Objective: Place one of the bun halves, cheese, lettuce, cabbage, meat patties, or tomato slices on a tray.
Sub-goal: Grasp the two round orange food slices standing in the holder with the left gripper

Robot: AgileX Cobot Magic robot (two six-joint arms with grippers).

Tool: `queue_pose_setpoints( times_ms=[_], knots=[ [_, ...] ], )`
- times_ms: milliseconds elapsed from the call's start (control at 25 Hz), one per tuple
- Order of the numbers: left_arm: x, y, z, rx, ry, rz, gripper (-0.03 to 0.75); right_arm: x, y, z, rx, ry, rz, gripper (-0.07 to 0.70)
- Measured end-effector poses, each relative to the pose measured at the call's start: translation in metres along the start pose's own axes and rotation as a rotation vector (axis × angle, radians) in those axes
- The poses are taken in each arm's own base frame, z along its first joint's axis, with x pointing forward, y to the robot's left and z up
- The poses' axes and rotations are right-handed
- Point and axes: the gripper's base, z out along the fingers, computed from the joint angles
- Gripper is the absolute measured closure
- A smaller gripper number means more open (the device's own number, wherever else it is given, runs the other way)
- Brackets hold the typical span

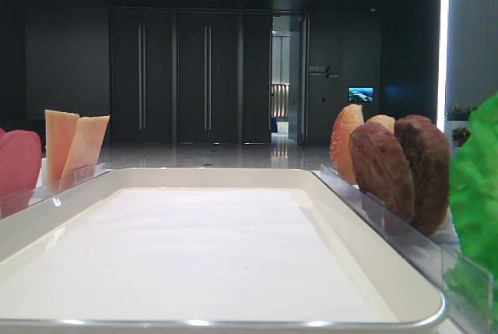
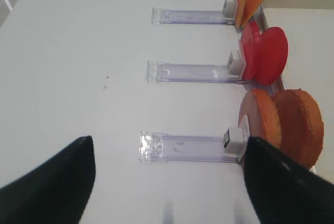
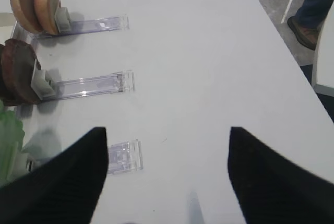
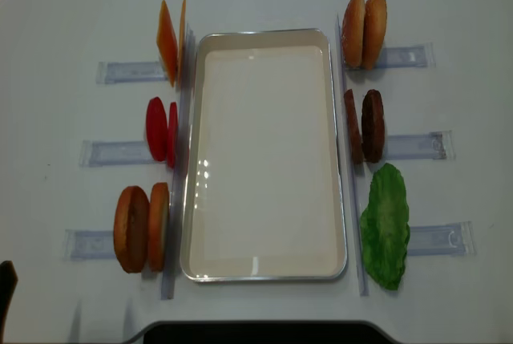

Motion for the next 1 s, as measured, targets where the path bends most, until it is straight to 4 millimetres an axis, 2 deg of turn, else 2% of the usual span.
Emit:
queue_pose_setpoints(
  times_ms=[560,800,1000],
  knots=[
    [-0.003,0.0,0.002,-0.003,0.031,-0.027,0.024,0.0,0.0,0.0,0.0,0.0,0.0,0.166],
    [-0.035,-0.005,0.017,-0.012,0.199,-0.039,0.024,0.0,0.0,0.0,0.0,0.0,0.0,0.166],
    [-0.069,-0.012,0.041,0.0,0.36,-0.039,0.024,0.0,0.0,0.0,0.0,0.0,0.0,0.166]
  ],
)
